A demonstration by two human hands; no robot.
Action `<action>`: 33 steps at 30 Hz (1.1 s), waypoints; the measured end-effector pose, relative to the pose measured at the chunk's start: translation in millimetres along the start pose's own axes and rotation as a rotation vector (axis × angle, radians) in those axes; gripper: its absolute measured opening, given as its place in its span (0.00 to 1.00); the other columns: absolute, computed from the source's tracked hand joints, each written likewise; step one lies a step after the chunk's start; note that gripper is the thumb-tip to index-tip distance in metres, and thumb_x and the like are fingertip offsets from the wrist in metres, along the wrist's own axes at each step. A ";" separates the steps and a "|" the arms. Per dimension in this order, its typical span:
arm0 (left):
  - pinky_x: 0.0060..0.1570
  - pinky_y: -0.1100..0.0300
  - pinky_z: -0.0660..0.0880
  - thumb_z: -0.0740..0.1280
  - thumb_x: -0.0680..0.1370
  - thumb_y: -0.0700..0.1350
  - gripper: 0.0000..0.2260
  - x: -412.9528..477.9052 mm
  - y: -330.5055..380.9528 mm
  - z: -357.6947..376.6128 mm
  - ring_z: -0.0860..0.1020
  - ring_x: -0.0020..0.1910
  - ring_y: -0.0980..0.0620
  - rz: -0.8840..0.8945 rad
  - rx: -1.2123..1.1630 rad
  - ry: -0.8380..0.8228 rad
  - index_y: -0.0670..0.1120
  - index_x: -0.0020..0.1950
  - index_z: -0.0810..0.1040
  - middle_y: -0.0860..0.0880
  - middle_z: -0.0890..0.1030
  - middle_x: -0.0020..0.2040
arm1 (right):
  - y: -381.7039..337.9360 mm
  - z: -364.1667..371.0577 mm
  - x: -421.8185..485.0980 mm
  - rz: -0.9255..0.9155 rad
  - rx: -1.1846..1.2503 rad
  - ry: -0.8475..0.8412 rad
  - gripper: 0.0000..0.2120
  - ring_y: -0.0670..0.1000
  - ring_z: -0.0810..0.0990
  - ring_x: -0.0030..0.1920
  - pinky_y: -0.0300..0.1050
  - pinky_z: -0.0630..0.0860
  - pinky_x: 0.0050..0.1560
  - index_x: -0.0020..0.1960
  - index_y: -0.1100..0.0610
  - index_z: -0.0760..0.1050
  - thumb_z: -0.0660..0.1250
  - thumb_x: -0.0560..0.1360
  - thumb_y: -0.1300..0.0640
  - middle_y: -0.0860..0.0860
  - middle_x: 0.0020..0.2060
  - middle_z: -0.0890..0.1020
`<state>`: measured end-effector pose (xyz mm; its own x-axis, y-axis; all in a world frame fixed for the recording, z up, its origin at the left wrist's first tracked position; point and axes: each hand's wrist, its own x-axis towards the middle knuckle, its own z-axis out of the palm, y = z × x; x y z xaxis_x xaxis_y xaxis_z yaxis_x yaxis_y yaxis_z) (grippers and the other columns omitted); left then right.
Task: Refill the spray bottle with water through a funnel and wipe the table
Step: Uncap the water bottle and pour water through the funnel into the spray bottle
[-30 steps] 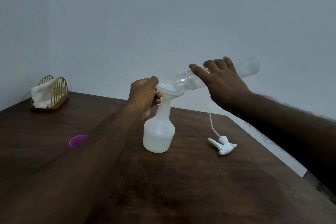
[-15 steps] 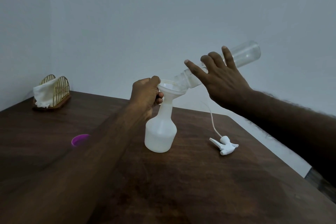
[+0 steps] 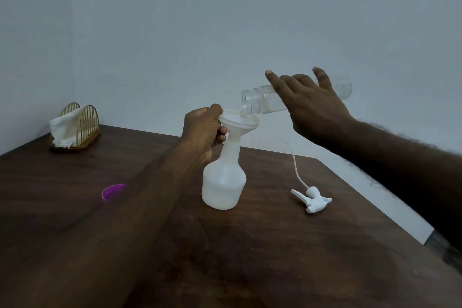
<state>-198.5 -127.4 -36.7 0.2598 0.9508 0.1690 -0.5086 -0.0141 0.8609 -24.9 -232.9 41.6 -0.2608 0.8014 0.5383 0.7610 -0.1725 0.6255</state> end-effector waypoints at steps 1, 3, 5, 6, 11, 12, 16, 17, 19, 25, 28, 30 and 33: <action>0.22 0.65 0.65 0.63 0.75 0.39 0.03 -0.2 -0.2 0.4 0.67 0.20 0.55 0.001 0.001 0.000 0.42 0.41 0.72 0.51 0.67 0.21 | 0.5 -0.4 0.2 0.008 0.018 0.011 0.41 0.60 0.72 0.65 0.66 0.54 0.73 0.80 0.60 0.50 0.60 0.70 0.70 0.56 0.62 0.76; 0.22 0.65 0.65 0.63 0.75 0.39 0.03 -0.6 -0.4 0.9 0.67 0.20 0.55 0.004 0.007 0.001 0.42 0.41 0.72 0.52 0.67 0.21 | 2.3 -1.0 0.8 0.023 0.060 0.050 0.35 0.62 0.73 0.64 0.67 0.56 0.72 0.77 0.63 0.58 0.54 0.70 0.69 0.57 0.60 0.78; 0.22 0.65 0.65 0.63 0.75 0.38 0.03 -0.8 -0.3 1.1 0.67 0.20 0.55 0.007 0.012 0.001 0.41 0.42 0.72 0.52 0.68 0.21 | 5.4 -0.7 2.0 0.015 0.056 0.087 0.30 0.62 0.72 0.65 0.68 0.56 0.72 0.72 0.62 0.65 0.56 0.70 0.71 0.57 0.62 0.77; 0.22 0.65 0.65 0.63 0.75 0.38 0.02 -0.8 0.0 0.9 0.67 0.20 0.55 0.009 0.014 0.001 0.41 0.42 0.73 0.52 0.68 0.21 | 6.4 0.1 2.2 -0.006 0.030 0.105 0.29 0.62 0.72 0.65 0.68 0.55 0.72 0.71 0.61 0.67 0.58 0.70 0.73 0.57 0.62 0.76; 0.23 0.65 0.66 0.63 0.75 0.38 0.02 -0.8 0.6 0.9 0.68 0.21 0.55 0.012 0.022 -0.001 0.41 0.43 0.73 0.51 0.68 0.22 | 7.7 1.4 1.7 -0.060 -0.039 0.201 0.29 0.64 0.74 0.65 0.68 0.55 0.72 0.68 0.60 0.70 0.63 0.69 0.74 0.63 0.65 0.74; 0.23 0.65 0.66 0.63 0.75 0.38 0.02 -0.9 0.4 0.8 0.68 0.21 0.55 0.012 0.022 -0.001 0.41 0.43 0.73 0.51 0.68 0.22 | 7.3 1.6 1.5 -0.055 -0.042 0.209 0.29 0.63 0.74 0.64 0.69 0.55 0.72 0.69 0.60 0.70 0.64 0.68 0.74 0.63 0.64 0.75; 0.23 0.65 0.66 0.63 0.75 0.38 0.02 -0.9 -0.1 0.8 0.68 0.21 0.55 0.017 0.030 0.001 0.42 0.42 0.73 0.52 0.68 0.21 | 9.2 1.9 -1.6 -0.105 -0.081 0.242 0.27 0.61 0.77 0.60 0.69 0.56 0.72 0.69 0.60 0.71 0.68 0.70 0.68 0.59 0.57 0.78; 0.23 0.65 0.66 0.63 0.75 0.39 0.02 -0.9 -0.1 0.3 0.68 0.21 0.55 0.020 0.033 0.004 0.42 0.42 0.73 0.52 0.68 0.21 | 9.4 1.7 -2.4 -0.121 -0.101 0.253 0.26 0.61 0.77 0.60 0.69 0.56 0.71 0.69 0.60 0.71 0.68 0.71 0.67 0.59 0.56 0.79; 0.23 0.65 0.66 0.63 0.75 0.39 0.03 -0.8 -0.4 -0.1 0.68 0.21 0.55 0.023 0.040 0.006 0.41 0.41 0.73 0.51 0.68 0.22 | 10.0 1.5 -3.9 -0.124 -0.116 0.269 0.26 0.61 0.77 0.60 0.70 0.56 0.71 0.68 0.60 0.72 0.68 0.71 0.67 0.58 0.56 0.80; 0.22 0.65 0.66 0.63 0.75 0.39 0.01 -0.9 -0.4 -0.9 0.68 0.21 0.55 0.025 0.041 0.008 0.41 0.44 0.74 0.52 0.68 0.21 | 13.7 2.3 -8.4 -0.084 -0.107 0.275 0.25 0.61 0.76 0.62 0.71 0.55 0.70 0.67 0.59 0.73 0.71 0.70 0.66 0.55 0.58 0.82; 0.23 0.65 0.66 0.63 0.75 0.39 0.01 -1.1 -0.9 -1.2 0.68 0.21 0.55 0.023 0.037 0.008 0.42 0.44 0.73 0.52 0.67 0.21 | 14.1 5.9 -12.5 -0.055 -0.090 0.261 0.27 0.61 0.78 0.59 0.70 0.55 0.70 0.67 0.60 0.73 0.73 0.69 0.64 0.54 0.57 0.83; 0.23 0.64 0.66 0.63 0.75 0.38 0.01 -1.1 -0.7 -1.4 0.68 0.21 0.55 0.024 0.035 0.006 0.42 0.44 0.73 0.52 0.67 0.21 | 14.5 7.9 -14.2 -0.039 -0.088 0.253 0.29 0.60 0.79 0.56 0.69 0.57 0.70 0.68 0.62 0.72 0.75 0.68 0.63 0.55 0.54 0.83; 0.23 0.64 0.66 0.63 0.75 0.38 0.01 -0.8 -0.5 -1.2 0.68 0.21 0.55 0.022 0.032 0.009 0.41 0.44 0.73 0.52 0.68 0.22 | 14.7 9.6 -16.1 -0.021 -0.091 0.239 0.29 0.60 0.80 0.52 0.68 0.59 0.69 0.65 0.63 0.73 0.76 0.67 0.61 0.56 0.53 0.84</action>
<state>-199.5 -127.7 -37.9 0.2414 0.9528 0.1841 -0.4878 -0.0448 0.8718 -3.9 -242.8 36.7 -0.4173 0.6488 0.6363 0.7002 -0.2168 0.6802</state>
